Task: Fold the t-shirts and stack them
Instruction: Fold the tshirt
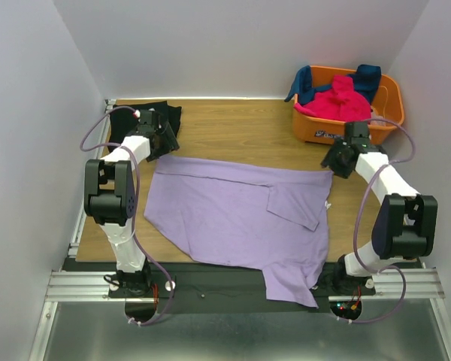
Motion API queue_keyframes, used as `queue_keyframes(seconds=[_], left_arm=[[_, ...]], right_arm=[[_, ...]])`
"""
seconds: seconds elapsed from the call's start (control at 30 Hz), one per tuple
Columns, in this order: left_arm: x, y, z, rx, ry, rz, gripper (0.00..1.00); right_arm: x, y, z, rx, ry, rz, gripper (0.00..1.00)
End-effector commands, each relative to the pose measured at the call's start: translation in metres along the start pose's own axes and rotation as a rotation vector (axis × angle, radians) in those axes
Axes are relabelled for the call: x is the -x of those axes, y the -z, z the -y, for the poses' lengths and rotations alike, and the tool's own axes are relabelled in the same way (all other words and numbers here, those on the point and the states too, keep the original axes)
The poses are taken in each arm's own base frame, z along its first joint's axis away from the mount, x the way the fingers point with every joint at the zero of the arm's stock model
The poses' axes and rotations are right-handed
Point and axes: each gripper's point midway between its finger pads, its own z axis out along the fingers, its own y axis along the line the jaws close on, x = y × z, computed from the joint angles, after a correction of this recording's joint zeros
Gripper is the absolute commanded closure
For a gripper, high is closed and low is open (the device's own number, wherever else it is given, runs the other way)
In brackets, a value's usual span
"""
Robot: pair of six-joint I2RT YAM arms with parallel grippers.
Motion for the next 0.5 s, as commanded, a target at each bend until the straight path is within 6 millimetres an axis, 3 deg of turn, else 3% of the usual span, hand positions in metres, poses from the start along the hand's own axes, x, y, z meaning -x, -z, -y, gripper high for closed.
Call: queue_keyframes(seconds=[0.0,0.1,0.17,0.33,0.47], left_arm=[[0.038,0.023,0.001,0.033,0.001,0.106,0.15],[0.039,0.03,0.005,0.011,0.007,0.117,0.15],[0.027,0.028,0.009,-0.014,0.006,0.09,0.15],[-0.009,0.018,0.02,-0.092,0.022,-0.003,0.15],[-0.024,0.008,0.023,-0.116,0.042,-0.042,0.15]], right_arm=[[-0.026,0.01,-0.04,0.12,0.051,-0.031,0.43],[-0.053,0.01,-0.054,0.136,0.065,-0.078,0.43],[-0.064,0.009,-0.057,0.135,0.065,-0.098,0.42],[-0.087,-0.001,-0.049,0.118,0.07,-0.169,0.4],[-0.094,-0.016,-0.043,0.077,0.09,-0.202,0.38]])
